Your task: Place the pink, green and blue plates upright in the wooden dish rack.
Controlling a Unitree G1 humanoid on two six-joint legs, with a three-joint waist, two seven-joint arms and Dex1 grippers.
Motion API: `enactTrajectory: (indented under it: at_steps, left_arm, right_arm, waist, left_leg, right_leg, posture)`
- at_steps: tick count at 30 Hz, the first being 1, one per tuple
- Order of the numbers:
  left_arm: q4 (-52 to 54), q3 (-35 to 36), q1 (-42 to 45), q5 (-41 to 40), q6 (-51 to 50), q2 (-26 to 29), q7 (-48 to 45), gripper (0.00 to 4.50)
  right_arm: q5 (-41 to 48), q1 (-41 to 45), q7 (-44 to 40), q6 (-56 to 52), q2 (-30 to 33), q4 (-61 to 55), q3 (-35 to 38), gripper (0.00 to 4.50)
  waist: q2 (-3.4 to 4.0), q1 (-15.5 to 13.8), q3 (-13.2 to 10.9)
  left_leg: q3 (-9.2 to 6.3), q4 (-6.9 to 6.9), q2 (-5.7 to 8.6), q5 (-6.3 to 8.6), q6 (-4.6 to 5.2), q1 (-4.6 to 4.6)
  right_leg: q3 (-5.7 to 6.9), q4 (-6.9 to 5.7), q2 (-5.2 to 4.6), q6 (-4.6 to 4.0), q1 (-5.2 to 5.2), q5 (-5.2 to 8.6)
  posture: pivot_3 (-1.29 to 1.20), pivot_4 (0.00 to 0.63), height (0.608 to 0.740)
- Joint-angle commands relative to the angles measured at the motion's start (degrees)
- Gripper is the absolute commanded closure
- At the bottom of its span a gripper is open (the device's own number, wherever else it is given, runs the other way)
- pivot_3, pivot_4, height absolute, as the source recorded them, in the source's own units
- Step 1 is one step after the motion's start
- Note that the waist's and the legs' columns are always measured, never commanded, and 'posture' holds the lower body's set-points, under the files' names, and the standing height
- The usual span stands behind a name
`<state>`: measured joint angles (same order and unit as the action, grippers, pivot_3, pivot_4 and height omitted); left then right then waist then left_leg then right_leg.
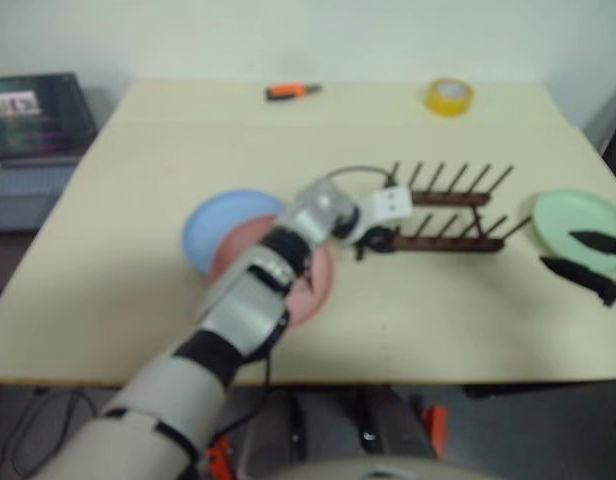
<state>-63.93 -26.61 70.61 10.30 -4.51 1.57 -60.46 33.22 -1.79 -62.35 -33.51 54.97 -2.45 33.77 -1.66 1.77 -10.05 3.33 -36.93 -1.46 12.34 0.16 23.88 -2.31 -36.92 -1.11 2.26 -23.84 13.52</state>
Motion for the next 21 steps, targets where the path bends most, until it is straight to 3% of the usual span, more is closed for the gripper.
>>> enactTrajectory:
  at_steps: [1,11,17,21]
  left_arm:
    - [0.7,2.0,2.2,0.1,1.3,-0.4,-0.5,3.5]
    - [0.0,2.4,2.4,2.1,1.8,-0.1,1.9,0.06]
    - [4.5,3.9,3.7,1.9,1.3,3.4,0.3,0.03]
    - [14.1,3.8,1.5,1.1,-2.0,7.0,-4.2,0.03]
  right_arm:
    - [0.8,0.2,0.2,1.1,-0.1,-1.8,0.8,0.0]
    - [0.9,0.2,0.4,1.0,-0.4,-2.3,0.4,0.0]
    - [-0.6,-0.3,0.5,0.2,0.6,-4.3,-2.8,0.0]
    - [-2.0,1.4,3.2,-0.2,0.1,-2.8,-5.2,0.0]
  waist:
    - [0.02,0.0,0.0]
    - [0.01,0.0,0.0]
    - [0.01,0.2,0.0]
    - [0.07,0.1,0.0]
  left_leg:
    - [0.0,0.0,0.0,0.0,0.0,0.01]
    - [0.0,-0.02,0.0,0.0,0.0,-0.02]
    - [0.02,-0.02,-0.01,0.0,0.0,-0.02]
    - [0.0,-0.02,-0.04,-0.01,-0.01,-0.03]
  right_leg:
    - [0.0,0.0,0.0,0.0,-0.01,0.0]
    - [-0.01,-0.04,0.0,0.02,0.0,-0.01]
    - [-0.02,-0.05,0.02,0.02,-0.01,-0.01]
    - [0.0,-0.09,0.05,0.01,-0.02,-0.01]
  posture:
    - [0.0,0.15,0.74]
    - [0.0,0.15,0.74]
    - [0.0,0.15,0.74]
    - [0.0,0.15,0.74]
